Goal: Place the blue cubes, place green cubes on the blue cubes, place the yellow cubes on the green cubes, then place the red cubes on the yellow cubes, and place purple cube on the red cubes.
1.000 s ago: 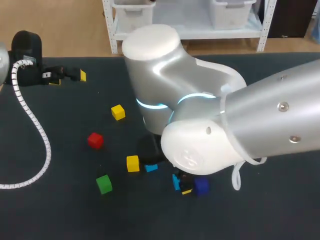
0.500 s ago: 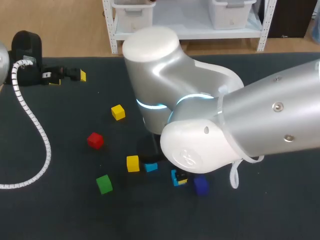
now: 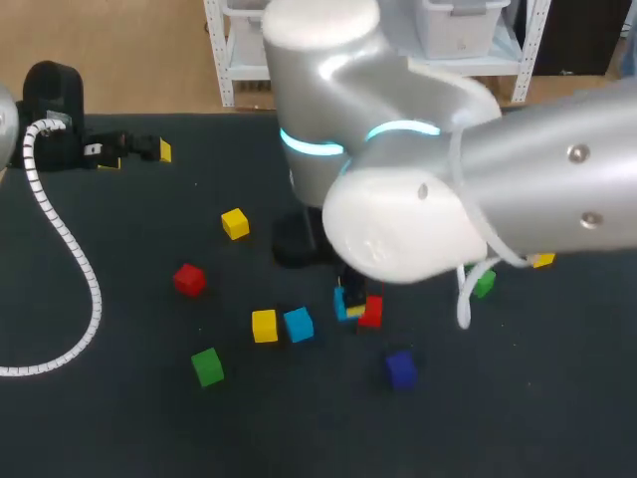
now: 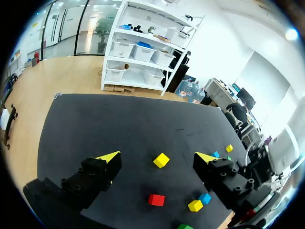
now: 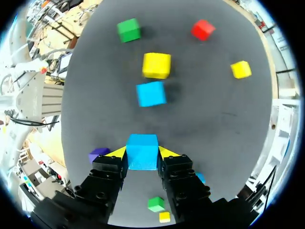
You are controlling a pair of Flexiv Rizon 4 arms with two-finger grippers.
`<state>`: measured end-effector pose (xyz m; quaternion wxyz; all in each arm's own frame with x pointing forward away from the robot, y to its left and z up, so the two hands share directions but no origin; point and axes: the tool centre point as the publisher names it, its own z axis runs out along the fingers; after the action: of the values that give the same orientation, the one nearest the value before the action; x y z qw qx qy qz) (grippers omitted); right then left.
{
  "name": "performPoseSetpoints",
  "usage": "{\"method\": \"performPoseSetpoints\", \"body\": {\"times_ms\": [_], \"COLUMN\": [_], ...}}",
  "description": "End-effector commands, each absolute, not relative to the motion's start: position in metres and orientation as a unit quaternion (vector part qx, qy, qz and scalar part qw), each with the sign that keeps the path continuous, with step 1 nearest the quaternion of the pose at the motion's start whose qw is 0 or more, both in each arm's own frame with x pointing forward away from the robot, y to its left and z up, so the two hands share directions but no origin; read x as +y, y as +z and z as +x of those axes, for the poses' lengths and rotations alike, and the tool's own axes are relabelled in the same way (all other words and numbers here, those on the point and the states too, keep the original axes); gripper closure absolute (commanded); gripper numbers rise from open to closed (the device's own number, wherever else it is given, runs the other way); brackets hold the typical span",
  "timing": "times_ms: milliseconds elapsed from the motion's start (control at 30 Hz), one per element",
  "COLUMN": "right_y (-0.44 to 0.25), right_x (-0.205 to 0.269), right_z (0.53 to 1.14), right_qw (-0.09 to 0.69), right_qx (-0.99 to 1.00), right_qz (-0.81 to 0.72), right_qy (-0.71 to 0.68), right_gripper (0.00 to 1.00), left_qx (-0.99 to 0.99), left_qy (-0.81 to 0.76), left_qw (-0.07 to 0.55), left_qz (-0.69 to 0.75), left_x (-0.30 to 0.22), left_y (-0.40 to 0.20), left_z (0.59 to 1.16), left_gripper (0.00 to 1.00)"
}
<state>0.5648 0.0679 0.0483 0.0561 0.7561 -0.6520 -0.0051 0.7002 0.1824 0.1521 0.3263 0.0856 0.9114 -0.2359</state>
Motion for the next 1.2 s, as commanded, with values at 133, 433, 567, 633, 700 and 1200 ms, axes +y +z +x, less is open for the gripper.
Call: {"method": "performPoseSetpoints", "body": {"times_ms": [133, 433, 567, 633, 700, 1200], "right_y": [0.052, 0.025, 0.021, 0.021, 0.020, 0.006], "right_x": [0.068, 0.049, 0.043, 0.040, 0.038, 0.016], "right_z": [0.604, 0.628, 0.637, 0.642, 0.648, 0.658], "right_qw": [0.070, 0.094, 0.095, 0.094, 0.093, 0.105], "right_qx": [-0.662, -0.682, -0.692, -0.697, -0.703, -0.713], "right_qz": [0.746, 0.725, 0.715, 0.711, 0.705, 0.693], "right_qy": [-0.005, -0.006, -0.008, -0.008, -0.003, -0.010], "right_gripper": [1.00, 1.00, 1.00, 1.00, 1.00, 1.00], "left_qx": [0.909, 0.909, 0.909, 0.909, 0.909, 0.909], "left_qy": [-0.241, -0.241, -0.241, -0.241, -0.241, -0.241], "left_qw": [0.328, 0.328, 0.328, 0.328, 0.328, 0.328], "left_qz": [0.088, 0.088, 0.088, 0.088, 0.088, 0.088], "left_x": [0.184, 0.184, 0.184, 0.184, 0.184, 0.184], "left_y": [0.151, 0.151, 0.151, 0.151, 0.151, 0.151], "left_z": [0.700, 0.700, 0.700, 0.700, 0.700, 0.700], "left_gripper": [0.00, 0.00, 0.00, 0.00, 0.00, 0.00]}}
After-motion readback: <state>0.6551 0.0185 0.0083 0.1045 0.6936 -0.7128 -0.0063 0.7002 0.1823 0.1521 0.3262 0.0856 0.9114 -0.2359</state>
